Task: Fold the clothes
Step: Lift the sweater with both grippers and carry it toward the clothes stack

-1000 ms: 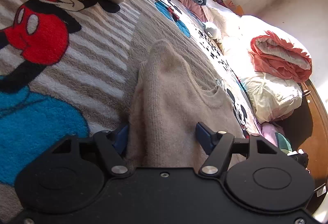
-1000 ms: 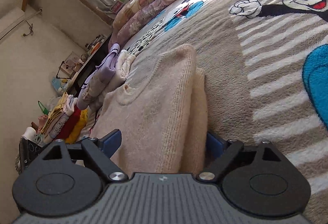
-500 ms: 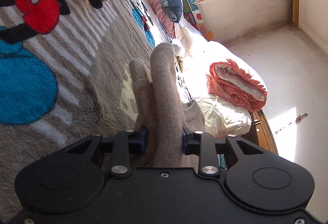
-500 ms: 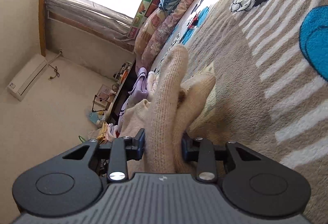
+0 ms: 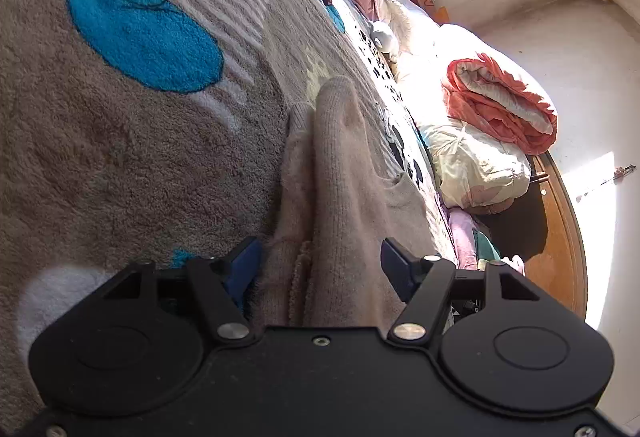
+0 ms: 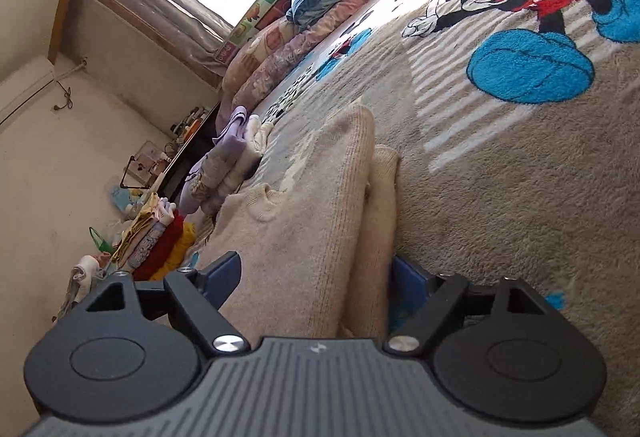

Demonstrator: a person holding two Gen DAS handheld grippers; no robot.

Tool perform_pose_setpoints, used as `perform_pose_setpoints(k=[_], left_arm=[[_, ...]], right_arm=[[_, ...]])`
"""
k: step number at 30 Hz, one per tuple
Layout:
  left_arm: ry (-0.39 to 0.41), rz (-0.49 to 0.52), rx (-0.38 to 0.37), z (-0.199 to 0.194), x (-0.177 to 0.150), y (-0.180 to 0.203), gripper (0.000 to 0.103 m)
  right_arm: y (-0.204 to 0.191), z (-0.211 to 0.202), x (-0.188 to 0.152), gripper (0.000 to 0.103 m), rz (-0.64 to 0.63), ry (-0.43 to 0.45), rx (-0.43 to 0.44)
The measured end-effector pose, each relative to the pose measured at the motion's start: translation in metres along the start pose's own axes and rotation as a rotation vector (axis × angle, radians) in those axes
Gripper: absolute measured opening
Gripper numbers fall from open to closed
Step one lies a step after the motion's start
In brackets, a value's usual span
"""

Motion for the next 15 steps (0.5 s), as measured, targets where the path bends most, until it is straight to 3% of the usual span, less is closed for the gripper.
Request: perform_pose_setpoints(k=[4,6,8,9,10,15], left_arm=[[0.045,0.055,0.025,0.014,-0.004,0.007,0.065],[0.049,0.073,0.014,0.022,-0.005,0.01,0.054],[0.049,0.087,0.004,0.03,-0.005,0.012,0.041],[0.051,0.09,-0.009,0.031,-0.003,0.013,0.039],[0.053,0.1,-0.03,0.031,-0.002,0.017,0.036],[0.066,0.127,-0.139,0.028,0.007,0.039,0.033]], right_arm=[[0.005,0.003,-0.002,0.084,0.032,0.013,0.01],[0.002,0.01,-0.003,0.083,0.013,0.01,0.006],[-0.002,0.018,-0.006,0.068,-0.01,0.003,0.01],[-0.001,0.022,-0.008,0.053,0.01,-0.002,0.031],[0.001,0.021,-0.007,0.046,0.025,0.008,0.046],[0.008,0.016,-0.002,0.038,0.103,0.058,0.12]])
Point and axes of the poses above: each gripper's, at about its wrist camera, not at the fingertips, and z roughly the way its jaws point, y to its right, x to its top, the point moved 3 cm from there along z, roughly the way its jaws point, and after that the axes turned 7 degrees about -z, right-handed, at the moved point
